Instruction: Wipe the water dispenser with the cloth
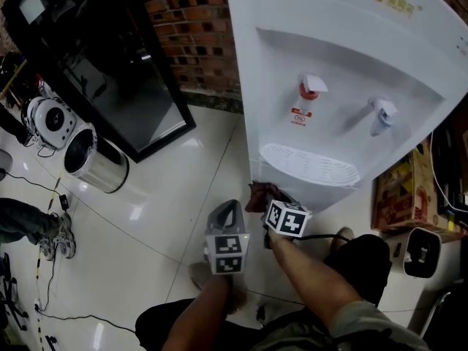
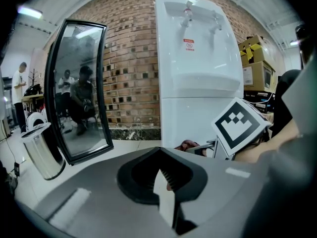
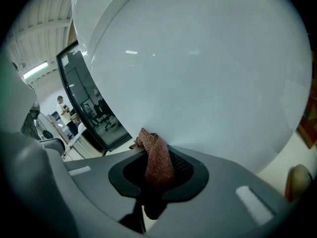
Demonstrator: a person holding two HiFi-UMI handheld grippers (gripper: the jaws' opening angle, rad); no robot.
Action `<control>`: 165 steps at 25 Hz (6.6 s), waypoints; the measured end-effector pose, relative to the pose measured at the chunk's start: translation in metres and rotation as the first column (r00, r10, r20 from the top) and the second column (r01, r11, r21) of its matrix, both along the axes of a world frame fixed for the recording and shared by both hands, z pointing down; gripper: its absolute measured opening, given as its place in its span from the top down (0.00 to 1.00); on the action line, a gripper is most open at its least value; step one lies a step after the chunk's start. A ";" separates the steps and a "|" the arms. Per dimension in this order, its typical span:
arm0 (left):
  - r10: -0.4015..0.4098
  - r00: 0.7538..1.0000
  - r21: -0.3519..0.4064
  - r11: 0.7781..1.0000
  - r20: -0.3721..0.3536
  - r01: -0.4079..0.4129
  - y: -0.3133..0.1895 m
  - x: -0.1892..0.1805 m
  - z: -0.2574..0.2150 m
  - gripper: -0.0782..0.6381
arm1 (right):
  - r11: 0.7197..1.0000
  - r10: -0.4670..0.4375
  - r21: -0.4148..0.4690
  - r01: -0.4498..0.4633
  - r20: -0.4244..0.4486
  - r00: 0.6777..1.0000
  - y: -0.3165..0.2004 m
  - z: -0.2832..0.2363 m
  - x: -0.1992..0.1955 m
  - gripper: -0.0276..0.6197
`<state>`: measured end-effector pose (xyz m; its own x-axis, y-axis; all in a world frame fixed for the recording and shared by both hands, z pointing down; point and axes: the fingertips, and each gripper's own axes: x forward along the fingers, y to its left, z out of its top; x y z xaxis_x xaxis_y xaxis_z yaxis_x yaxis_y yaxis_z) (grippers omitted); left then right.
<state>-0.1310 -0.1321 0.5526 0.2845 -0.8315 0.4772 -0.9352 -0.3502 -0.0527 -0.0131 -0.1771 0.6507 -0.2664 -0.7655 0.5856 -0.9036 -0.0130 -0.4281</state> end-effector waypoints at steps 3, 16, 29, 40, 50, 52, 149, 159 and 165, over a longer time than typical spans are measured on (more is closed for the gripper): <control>0.033 0.999 0.003 0.999 0.006 -0.033 -0.001 0.014 -0.001 0.89 | 1.000 0.001 0.001 -0.001 -0.012 1.000 0.006 -0.004 0.013 0.84; 0.211 0.977 0.019 0.977 0.027 -0.212 0.002 0.093 -0.006 0.89 | 0.998 0.060 -0.008 -0.061 -0.092 0.994 0.040 -0.013 0.095 0.84; 0.359 0.933 0.005 0.933 0.030 -0.359 0.024 0.172 -0.001 0.89 | 0.970 0.225 -0.044 -0.237 -0.186 0.956 0.083 -0.013 0.204 0.84; 0.355 0.934 -0.047 0.934 0.026 -0.354 0.032 0.167 0.023 0.89 | 0.962 0.252 -0.043 -0.268 -0.229 0.940 0.093 -0.007 0.225 0.84; 0.153 0.987 -0.075 0.986 0.038 -0.150 0.011 0.069 0.037 0.89 | 0.996 0.059 -0.056 -0.064 -0.099 0.993 0.061 0.022 0.094 0.84; 0.117 0.992 -0.083 0.990 0.050 -0.113 0.009 0.047 0.042 0.89 | 0.998 0.018 -0.058 -0.021 -0.054 0.998 0.049 0.029 0.062 0.84; -0.010 0.997 0.568 0.821 -0.079 0.054 0.075 0.251 -0.445 0.89 | 0.085 -0.144 0.886 0.456 -0.441 0.886 0.123 -0.641 0.248 0.84; -0.063 0.994 0.563 0.820 -0.088 0.102 0.045 0.243 -0.506 0.89 | 0.129 -0.111 0.701 0.702 -0.693 0.712 0.023 -0.684 0.181 0.84; -0.050 0.994 0.541 0.835 -0.100 0.096 0.038 0.257 -0.491 0.89 | 0.120 -0.107 0.708 0.695 -0.687 0.719 0.038 -0.650 0.189 0.84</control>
